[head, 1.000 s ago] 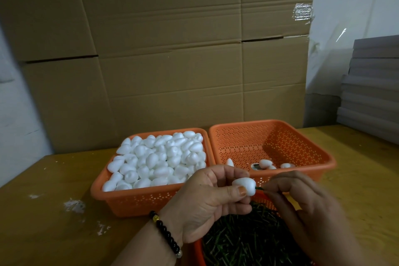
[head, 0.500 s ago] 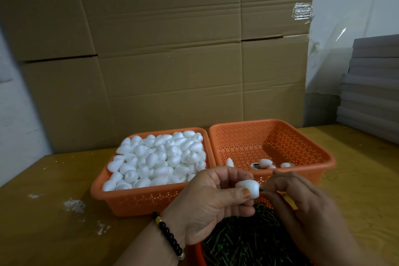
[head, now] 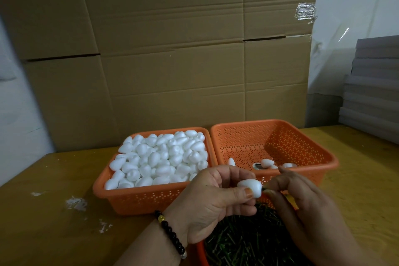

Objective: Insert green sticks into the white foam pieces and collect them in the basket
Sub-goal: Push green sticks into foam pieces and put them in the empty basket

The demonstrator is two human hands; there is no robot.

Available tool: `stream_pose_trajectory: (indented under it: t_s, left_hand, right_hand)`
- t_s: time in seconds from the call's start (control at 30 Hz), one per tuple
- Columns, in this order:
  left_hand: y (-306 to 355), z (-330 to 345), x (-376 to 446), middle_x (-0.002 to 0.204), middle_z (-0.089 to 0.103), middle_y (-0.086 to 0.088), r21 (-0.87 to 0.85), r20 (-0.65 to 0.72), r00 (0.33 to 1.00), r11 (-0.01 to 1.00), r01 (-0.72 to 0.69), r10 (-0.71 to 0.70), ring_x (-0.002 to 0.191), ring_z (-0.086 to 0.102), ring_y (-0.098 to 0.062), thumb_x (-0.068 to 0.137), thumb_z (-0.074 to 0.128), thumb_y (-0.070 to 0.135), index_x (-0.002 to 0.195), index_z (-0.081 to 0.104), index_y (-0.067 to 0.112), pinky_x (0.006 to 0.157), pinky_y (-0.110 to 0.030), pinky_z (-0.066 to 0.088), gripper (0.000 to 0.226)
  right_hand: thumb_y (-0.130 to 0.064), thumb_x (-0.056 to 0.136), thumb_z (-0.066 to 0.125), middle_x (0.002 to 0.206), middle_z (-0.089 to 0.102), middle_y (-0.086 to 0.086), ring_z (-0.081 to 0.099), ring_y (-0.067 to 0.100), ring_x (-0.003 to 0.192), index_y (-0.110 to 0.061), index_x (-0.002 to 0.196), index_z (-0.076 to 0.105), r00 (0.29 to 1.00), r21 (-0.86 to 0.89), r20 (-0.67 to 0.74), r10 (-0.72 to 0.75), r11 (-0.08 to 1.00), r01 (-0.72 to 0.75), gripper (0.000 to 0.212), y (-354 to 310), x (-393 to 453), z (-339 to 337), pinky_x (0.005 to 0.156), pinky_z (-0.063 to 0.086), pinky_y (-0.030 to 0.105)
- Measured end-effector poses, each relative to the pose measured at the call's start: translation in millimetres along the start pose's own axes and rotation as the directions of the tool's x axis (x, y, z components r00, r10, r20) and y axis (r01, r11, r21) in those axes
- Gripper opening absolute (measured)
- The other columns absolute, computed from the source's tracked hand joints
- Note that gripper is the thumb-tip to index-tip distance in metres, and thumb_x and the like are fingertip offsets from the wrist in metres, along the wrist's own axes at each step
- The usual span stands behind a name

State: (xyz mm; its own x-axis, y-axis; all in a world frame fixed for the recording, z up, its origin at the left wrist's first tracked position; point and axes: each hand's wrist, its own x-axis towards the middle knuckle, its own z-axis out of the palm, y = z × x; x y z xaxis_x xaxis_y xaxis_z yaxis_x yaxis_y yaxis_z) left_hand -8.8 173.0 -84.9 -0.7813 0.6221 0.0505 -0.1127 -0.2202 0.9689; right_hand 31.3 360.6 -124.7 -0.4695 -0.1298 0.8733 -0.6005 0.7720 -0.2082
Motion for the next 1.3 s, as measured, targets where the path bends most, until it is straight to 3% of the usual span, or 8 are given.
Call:
stream_pose_trajectory:
  t_s: [0.2, 0.33, 0.47, 0.67, 0.77, 1.0, 1.13, 1.3]
  left_hand:
    - [0.4, -1.8, 0.3, 0.092, 0.070, -0.013, -0.006, -0.006, 1.000, 1.000, 0.010, -0.010, 0.077, 0.067, -0.018, 0.073, 0.074, 0.001, 0.094, 0.073, 0.008, 0.068, -0.029, 0.058, 0.021]
    - [2.0, -3.1, 1.2, 0.091, 0.069, -0.014, -0.036, -0.001, 1.000, 0.999, 0.011, -0.011, 0.075, 0.066, -0.018, 0.072, 0.073, 0.004, 0.101, 0.070, 0.003, 0.067, -0.028, 0.058, 0.029]
    - [2.9, -3.7, 3.2, 0.089, 0.068, -0.014, -0.121, 0.004, 1.000, 0.993, 0.017, -0.016, 0.072, 0.064, -0.018, 0.078, 0.071, 0.008, 0.107, 0.067, -0.001, 0.064, -0.029, 0.058, 0.030]
    - [2.9, -5.6, 4.3, 0.085, 0.065, -0.014, -0.278, 0.080, 0.996, 0.959, 0.049, -0.027, 0.069, 0.062, -0.017, 0.083, 0.063, 0.016, 0.094, 0.072, 0.002, 0.062, -0.030, 0.057, 0.020]
    - [2.8, -5.2, 4.9, 0.080, 0.064, -0.013, -0.330, 0.084, 0.995, 0.941, 0.076, -0.051, 0.066, 0.061, -0.017, 0.080, 0.065, 0.022, 0.089, 0.074, 0.003, 0.060, -0.029, 0.056, 0.022]
    - [1.8, -7.2, 7.5, 0.089, 0.065, -0.018, -0.505, 0.065, 0.994, 0.856, 0.106, -0.085, 0.072, 0.064, -0.021, 0.078, 0.069, 0.014, 0.118, 0.060, -0.006, 0.062, -0.031, 0.058, 0.046]
    - [0.1, -8.2, 9.0, 0.100, 0.067, -0.017, -0.502, 0.039, 0.997, 0.861, 0.075, -0.065, 0.080, 0.066, -0.024, 0.088, 0.058, 0.012, 0.119, 0.064, 0.009, 0.067, -0.034, 0.057, 0.031]
    - [-4.7, -5.5, 10.0, 0.098, 0.069, -0.014, -0.425, -0.006, 0.999, 0.905, 0.030, -0.035, 0.079, 0.067, -0.022, 0.085, 0.057, 0.012, 0.112, 0.069, 0.016, 0.067, -0.032, 0.056, 0.030]
  right_hand:
    - [-0.041, 0.098, 0.041, 0.093, 0.061, -0.012, 0.048, -0.008, 0.109, -0.015, 0.089, 0.065, 1.000, -0.008, -0.018, -0.009, 1.000, 0.009, 0.037, -3.1, 1.8, -0.2, 0.104, 0.032, 0.010]
    - [-0.037, 0.089, 0.053, 0.093, 0.062, -0.015, 0.057, 0.002, 0.108, -0.023, 0.098, 0.062, 0.999, 0.001, 0.021, 0.029, 1.000, -0.029, 0.019, -0.6, 1.0, -2.3, 0.103, 0.037, 0.019]
    - [-0.038, 0.083, 0.058, 0.090, 0.058, -0.020, 0.059, 0.000, 0.093, -0.032, 0.104, 0.054, 0.997, 0.045, 0.020, 0.071, 0.996, -0.072, 0.022, 1.4, 0.2, -3.4, 0.101, 0.039, 0.020]
    - [-0.039, 0.081, 0.060, 0.091, 0.057, -0.019, 0.055, -0.005, 0.094, -0.026, 0.104, 0.057, 0.996, 0.026, 0.027, 0.084, 0.996, -0.085, 0.027, 0.0, -1.2, -4.6, 0.087, 0.046, 0.030]
    - [-0.039, 0.079, 0.060, 0.091, 0.057, -0.020, 0.055, -0.005, 0.090, -0.028, 0.108, 0.053, 0.997, 0.024, 0.020, 0.078, 0.997, -0.078, 0.031, -1.5, -0.4, -4.4, 0.087, 0.045, 0.026]
    - [-0.043, 0.078, 0.060, 0.093, 0.057, -0.023, 0.058, -0.004, 0.088, -0.033, 0.113, 0.049, 0.994, 0.027, 0.036, 0.101, 0.994, -0.102, 0.037, -3.6, -2.2, -4.3, 0.080, 0.046, 0.022]
    - [-0.042, 0.080, 0.059, 0.092, 0.059, -0.017, 0.058, -0.001, 0.088, -0.030, 0.113, 0.051, 0.996, 0.018, 0.043, 0.077, 0.997, -0.078, 0.036, -4.2, -1.5, -4.5, 0.081, 0.051, 0.034]
    - [-0.036, 0.087, 0.056, 0.106, 0.058, -0.013, 0.058, 0.004, 0.096, -0.023, 0.120, 0.052, 0.996, 0.025, 0.079, -0.029, 0.999, 0.027, 0.036, -4.5, 0.4, -5.4, 0.088, 0.048, 0.033]
